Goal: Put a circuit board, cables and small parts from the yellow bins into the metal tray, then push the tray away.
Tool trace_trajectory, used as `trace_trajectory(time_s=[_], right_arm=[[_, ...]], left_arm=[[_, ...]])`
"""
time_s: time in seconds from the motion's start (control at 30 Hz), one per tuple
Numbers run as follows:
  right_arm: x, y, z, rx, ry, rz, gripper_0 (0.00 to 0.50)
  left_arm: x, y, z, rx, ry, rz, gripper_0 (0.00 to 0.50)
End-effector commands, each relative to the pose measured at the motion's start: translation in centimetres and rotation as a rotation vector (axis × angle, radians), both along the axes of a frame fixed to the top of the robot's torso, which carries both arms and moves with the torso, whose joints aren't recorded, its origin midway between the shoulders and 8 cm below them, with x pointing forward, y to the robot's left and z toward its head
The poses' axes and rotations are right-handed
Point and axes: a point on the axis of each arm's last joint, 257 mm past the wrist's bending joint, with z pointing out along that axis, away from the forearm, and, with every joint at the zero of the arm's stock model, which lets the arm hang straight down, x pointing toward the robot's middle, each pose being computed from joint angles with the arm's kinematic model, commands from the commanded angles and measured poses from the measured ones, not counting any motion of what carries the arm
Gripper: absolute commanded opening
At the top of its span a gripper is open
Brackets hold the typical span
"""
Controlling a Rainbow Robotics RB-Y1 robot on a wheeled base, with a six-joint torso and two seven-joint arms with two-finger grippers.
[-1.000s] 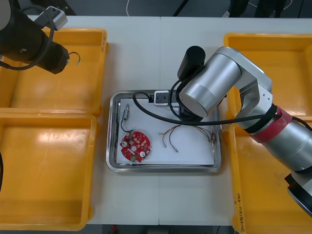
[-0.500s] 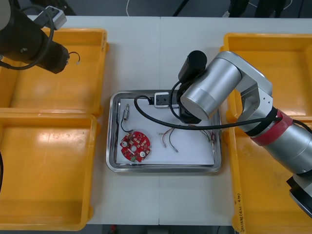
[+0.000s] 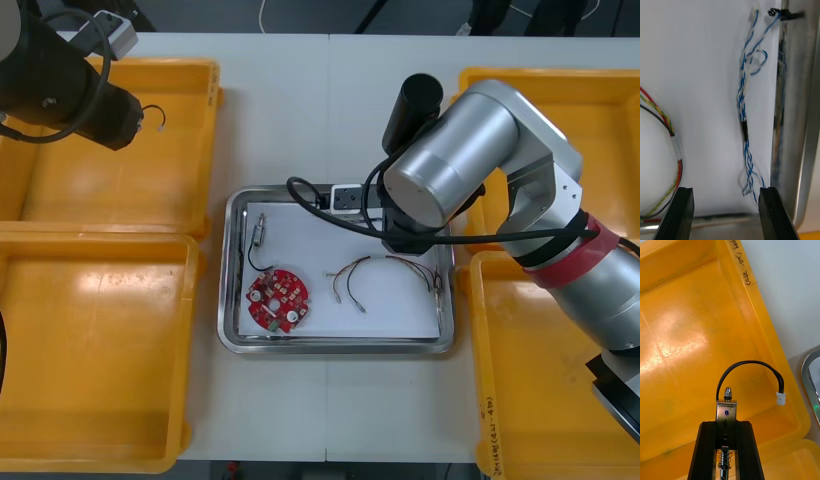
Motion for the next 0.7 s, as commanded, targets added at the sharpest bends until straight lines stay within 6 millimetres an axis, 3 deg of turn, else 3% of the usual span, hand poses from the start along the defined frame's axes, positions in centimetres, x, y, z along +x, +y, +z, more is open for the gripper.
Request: trace_trajectory(time_s=[0.03, 0.17, 0.4, 0.7], right_arm=[[-0.8, -0.7, 4.0, 0.069, -0.012, -0.061, 0.5], [-1.5, -3.0, 6.1, 0.088, 0.001, -0.142, 0.5], [0.4, -6.2, 11.7, 0.257, -0.115, -0.275, 0.5], [-0.7, -12.8, 13.3, 0.499, -0.135, -0.555, 0.5]], left_arm=[[-0.2, 0.4, 1.4, -0.058, -0.029, 0.087, 0.0], [-0.2, -0.3, 1.3, -0.052, -0.03, 0.089, 0.002], [-1.0, -3.4, 1.0, -0.079, -0.035, 0.116, 0.0], [-2.0, -8.6, 0.2, -0.126, -0.024, 0.121, 0.001]])
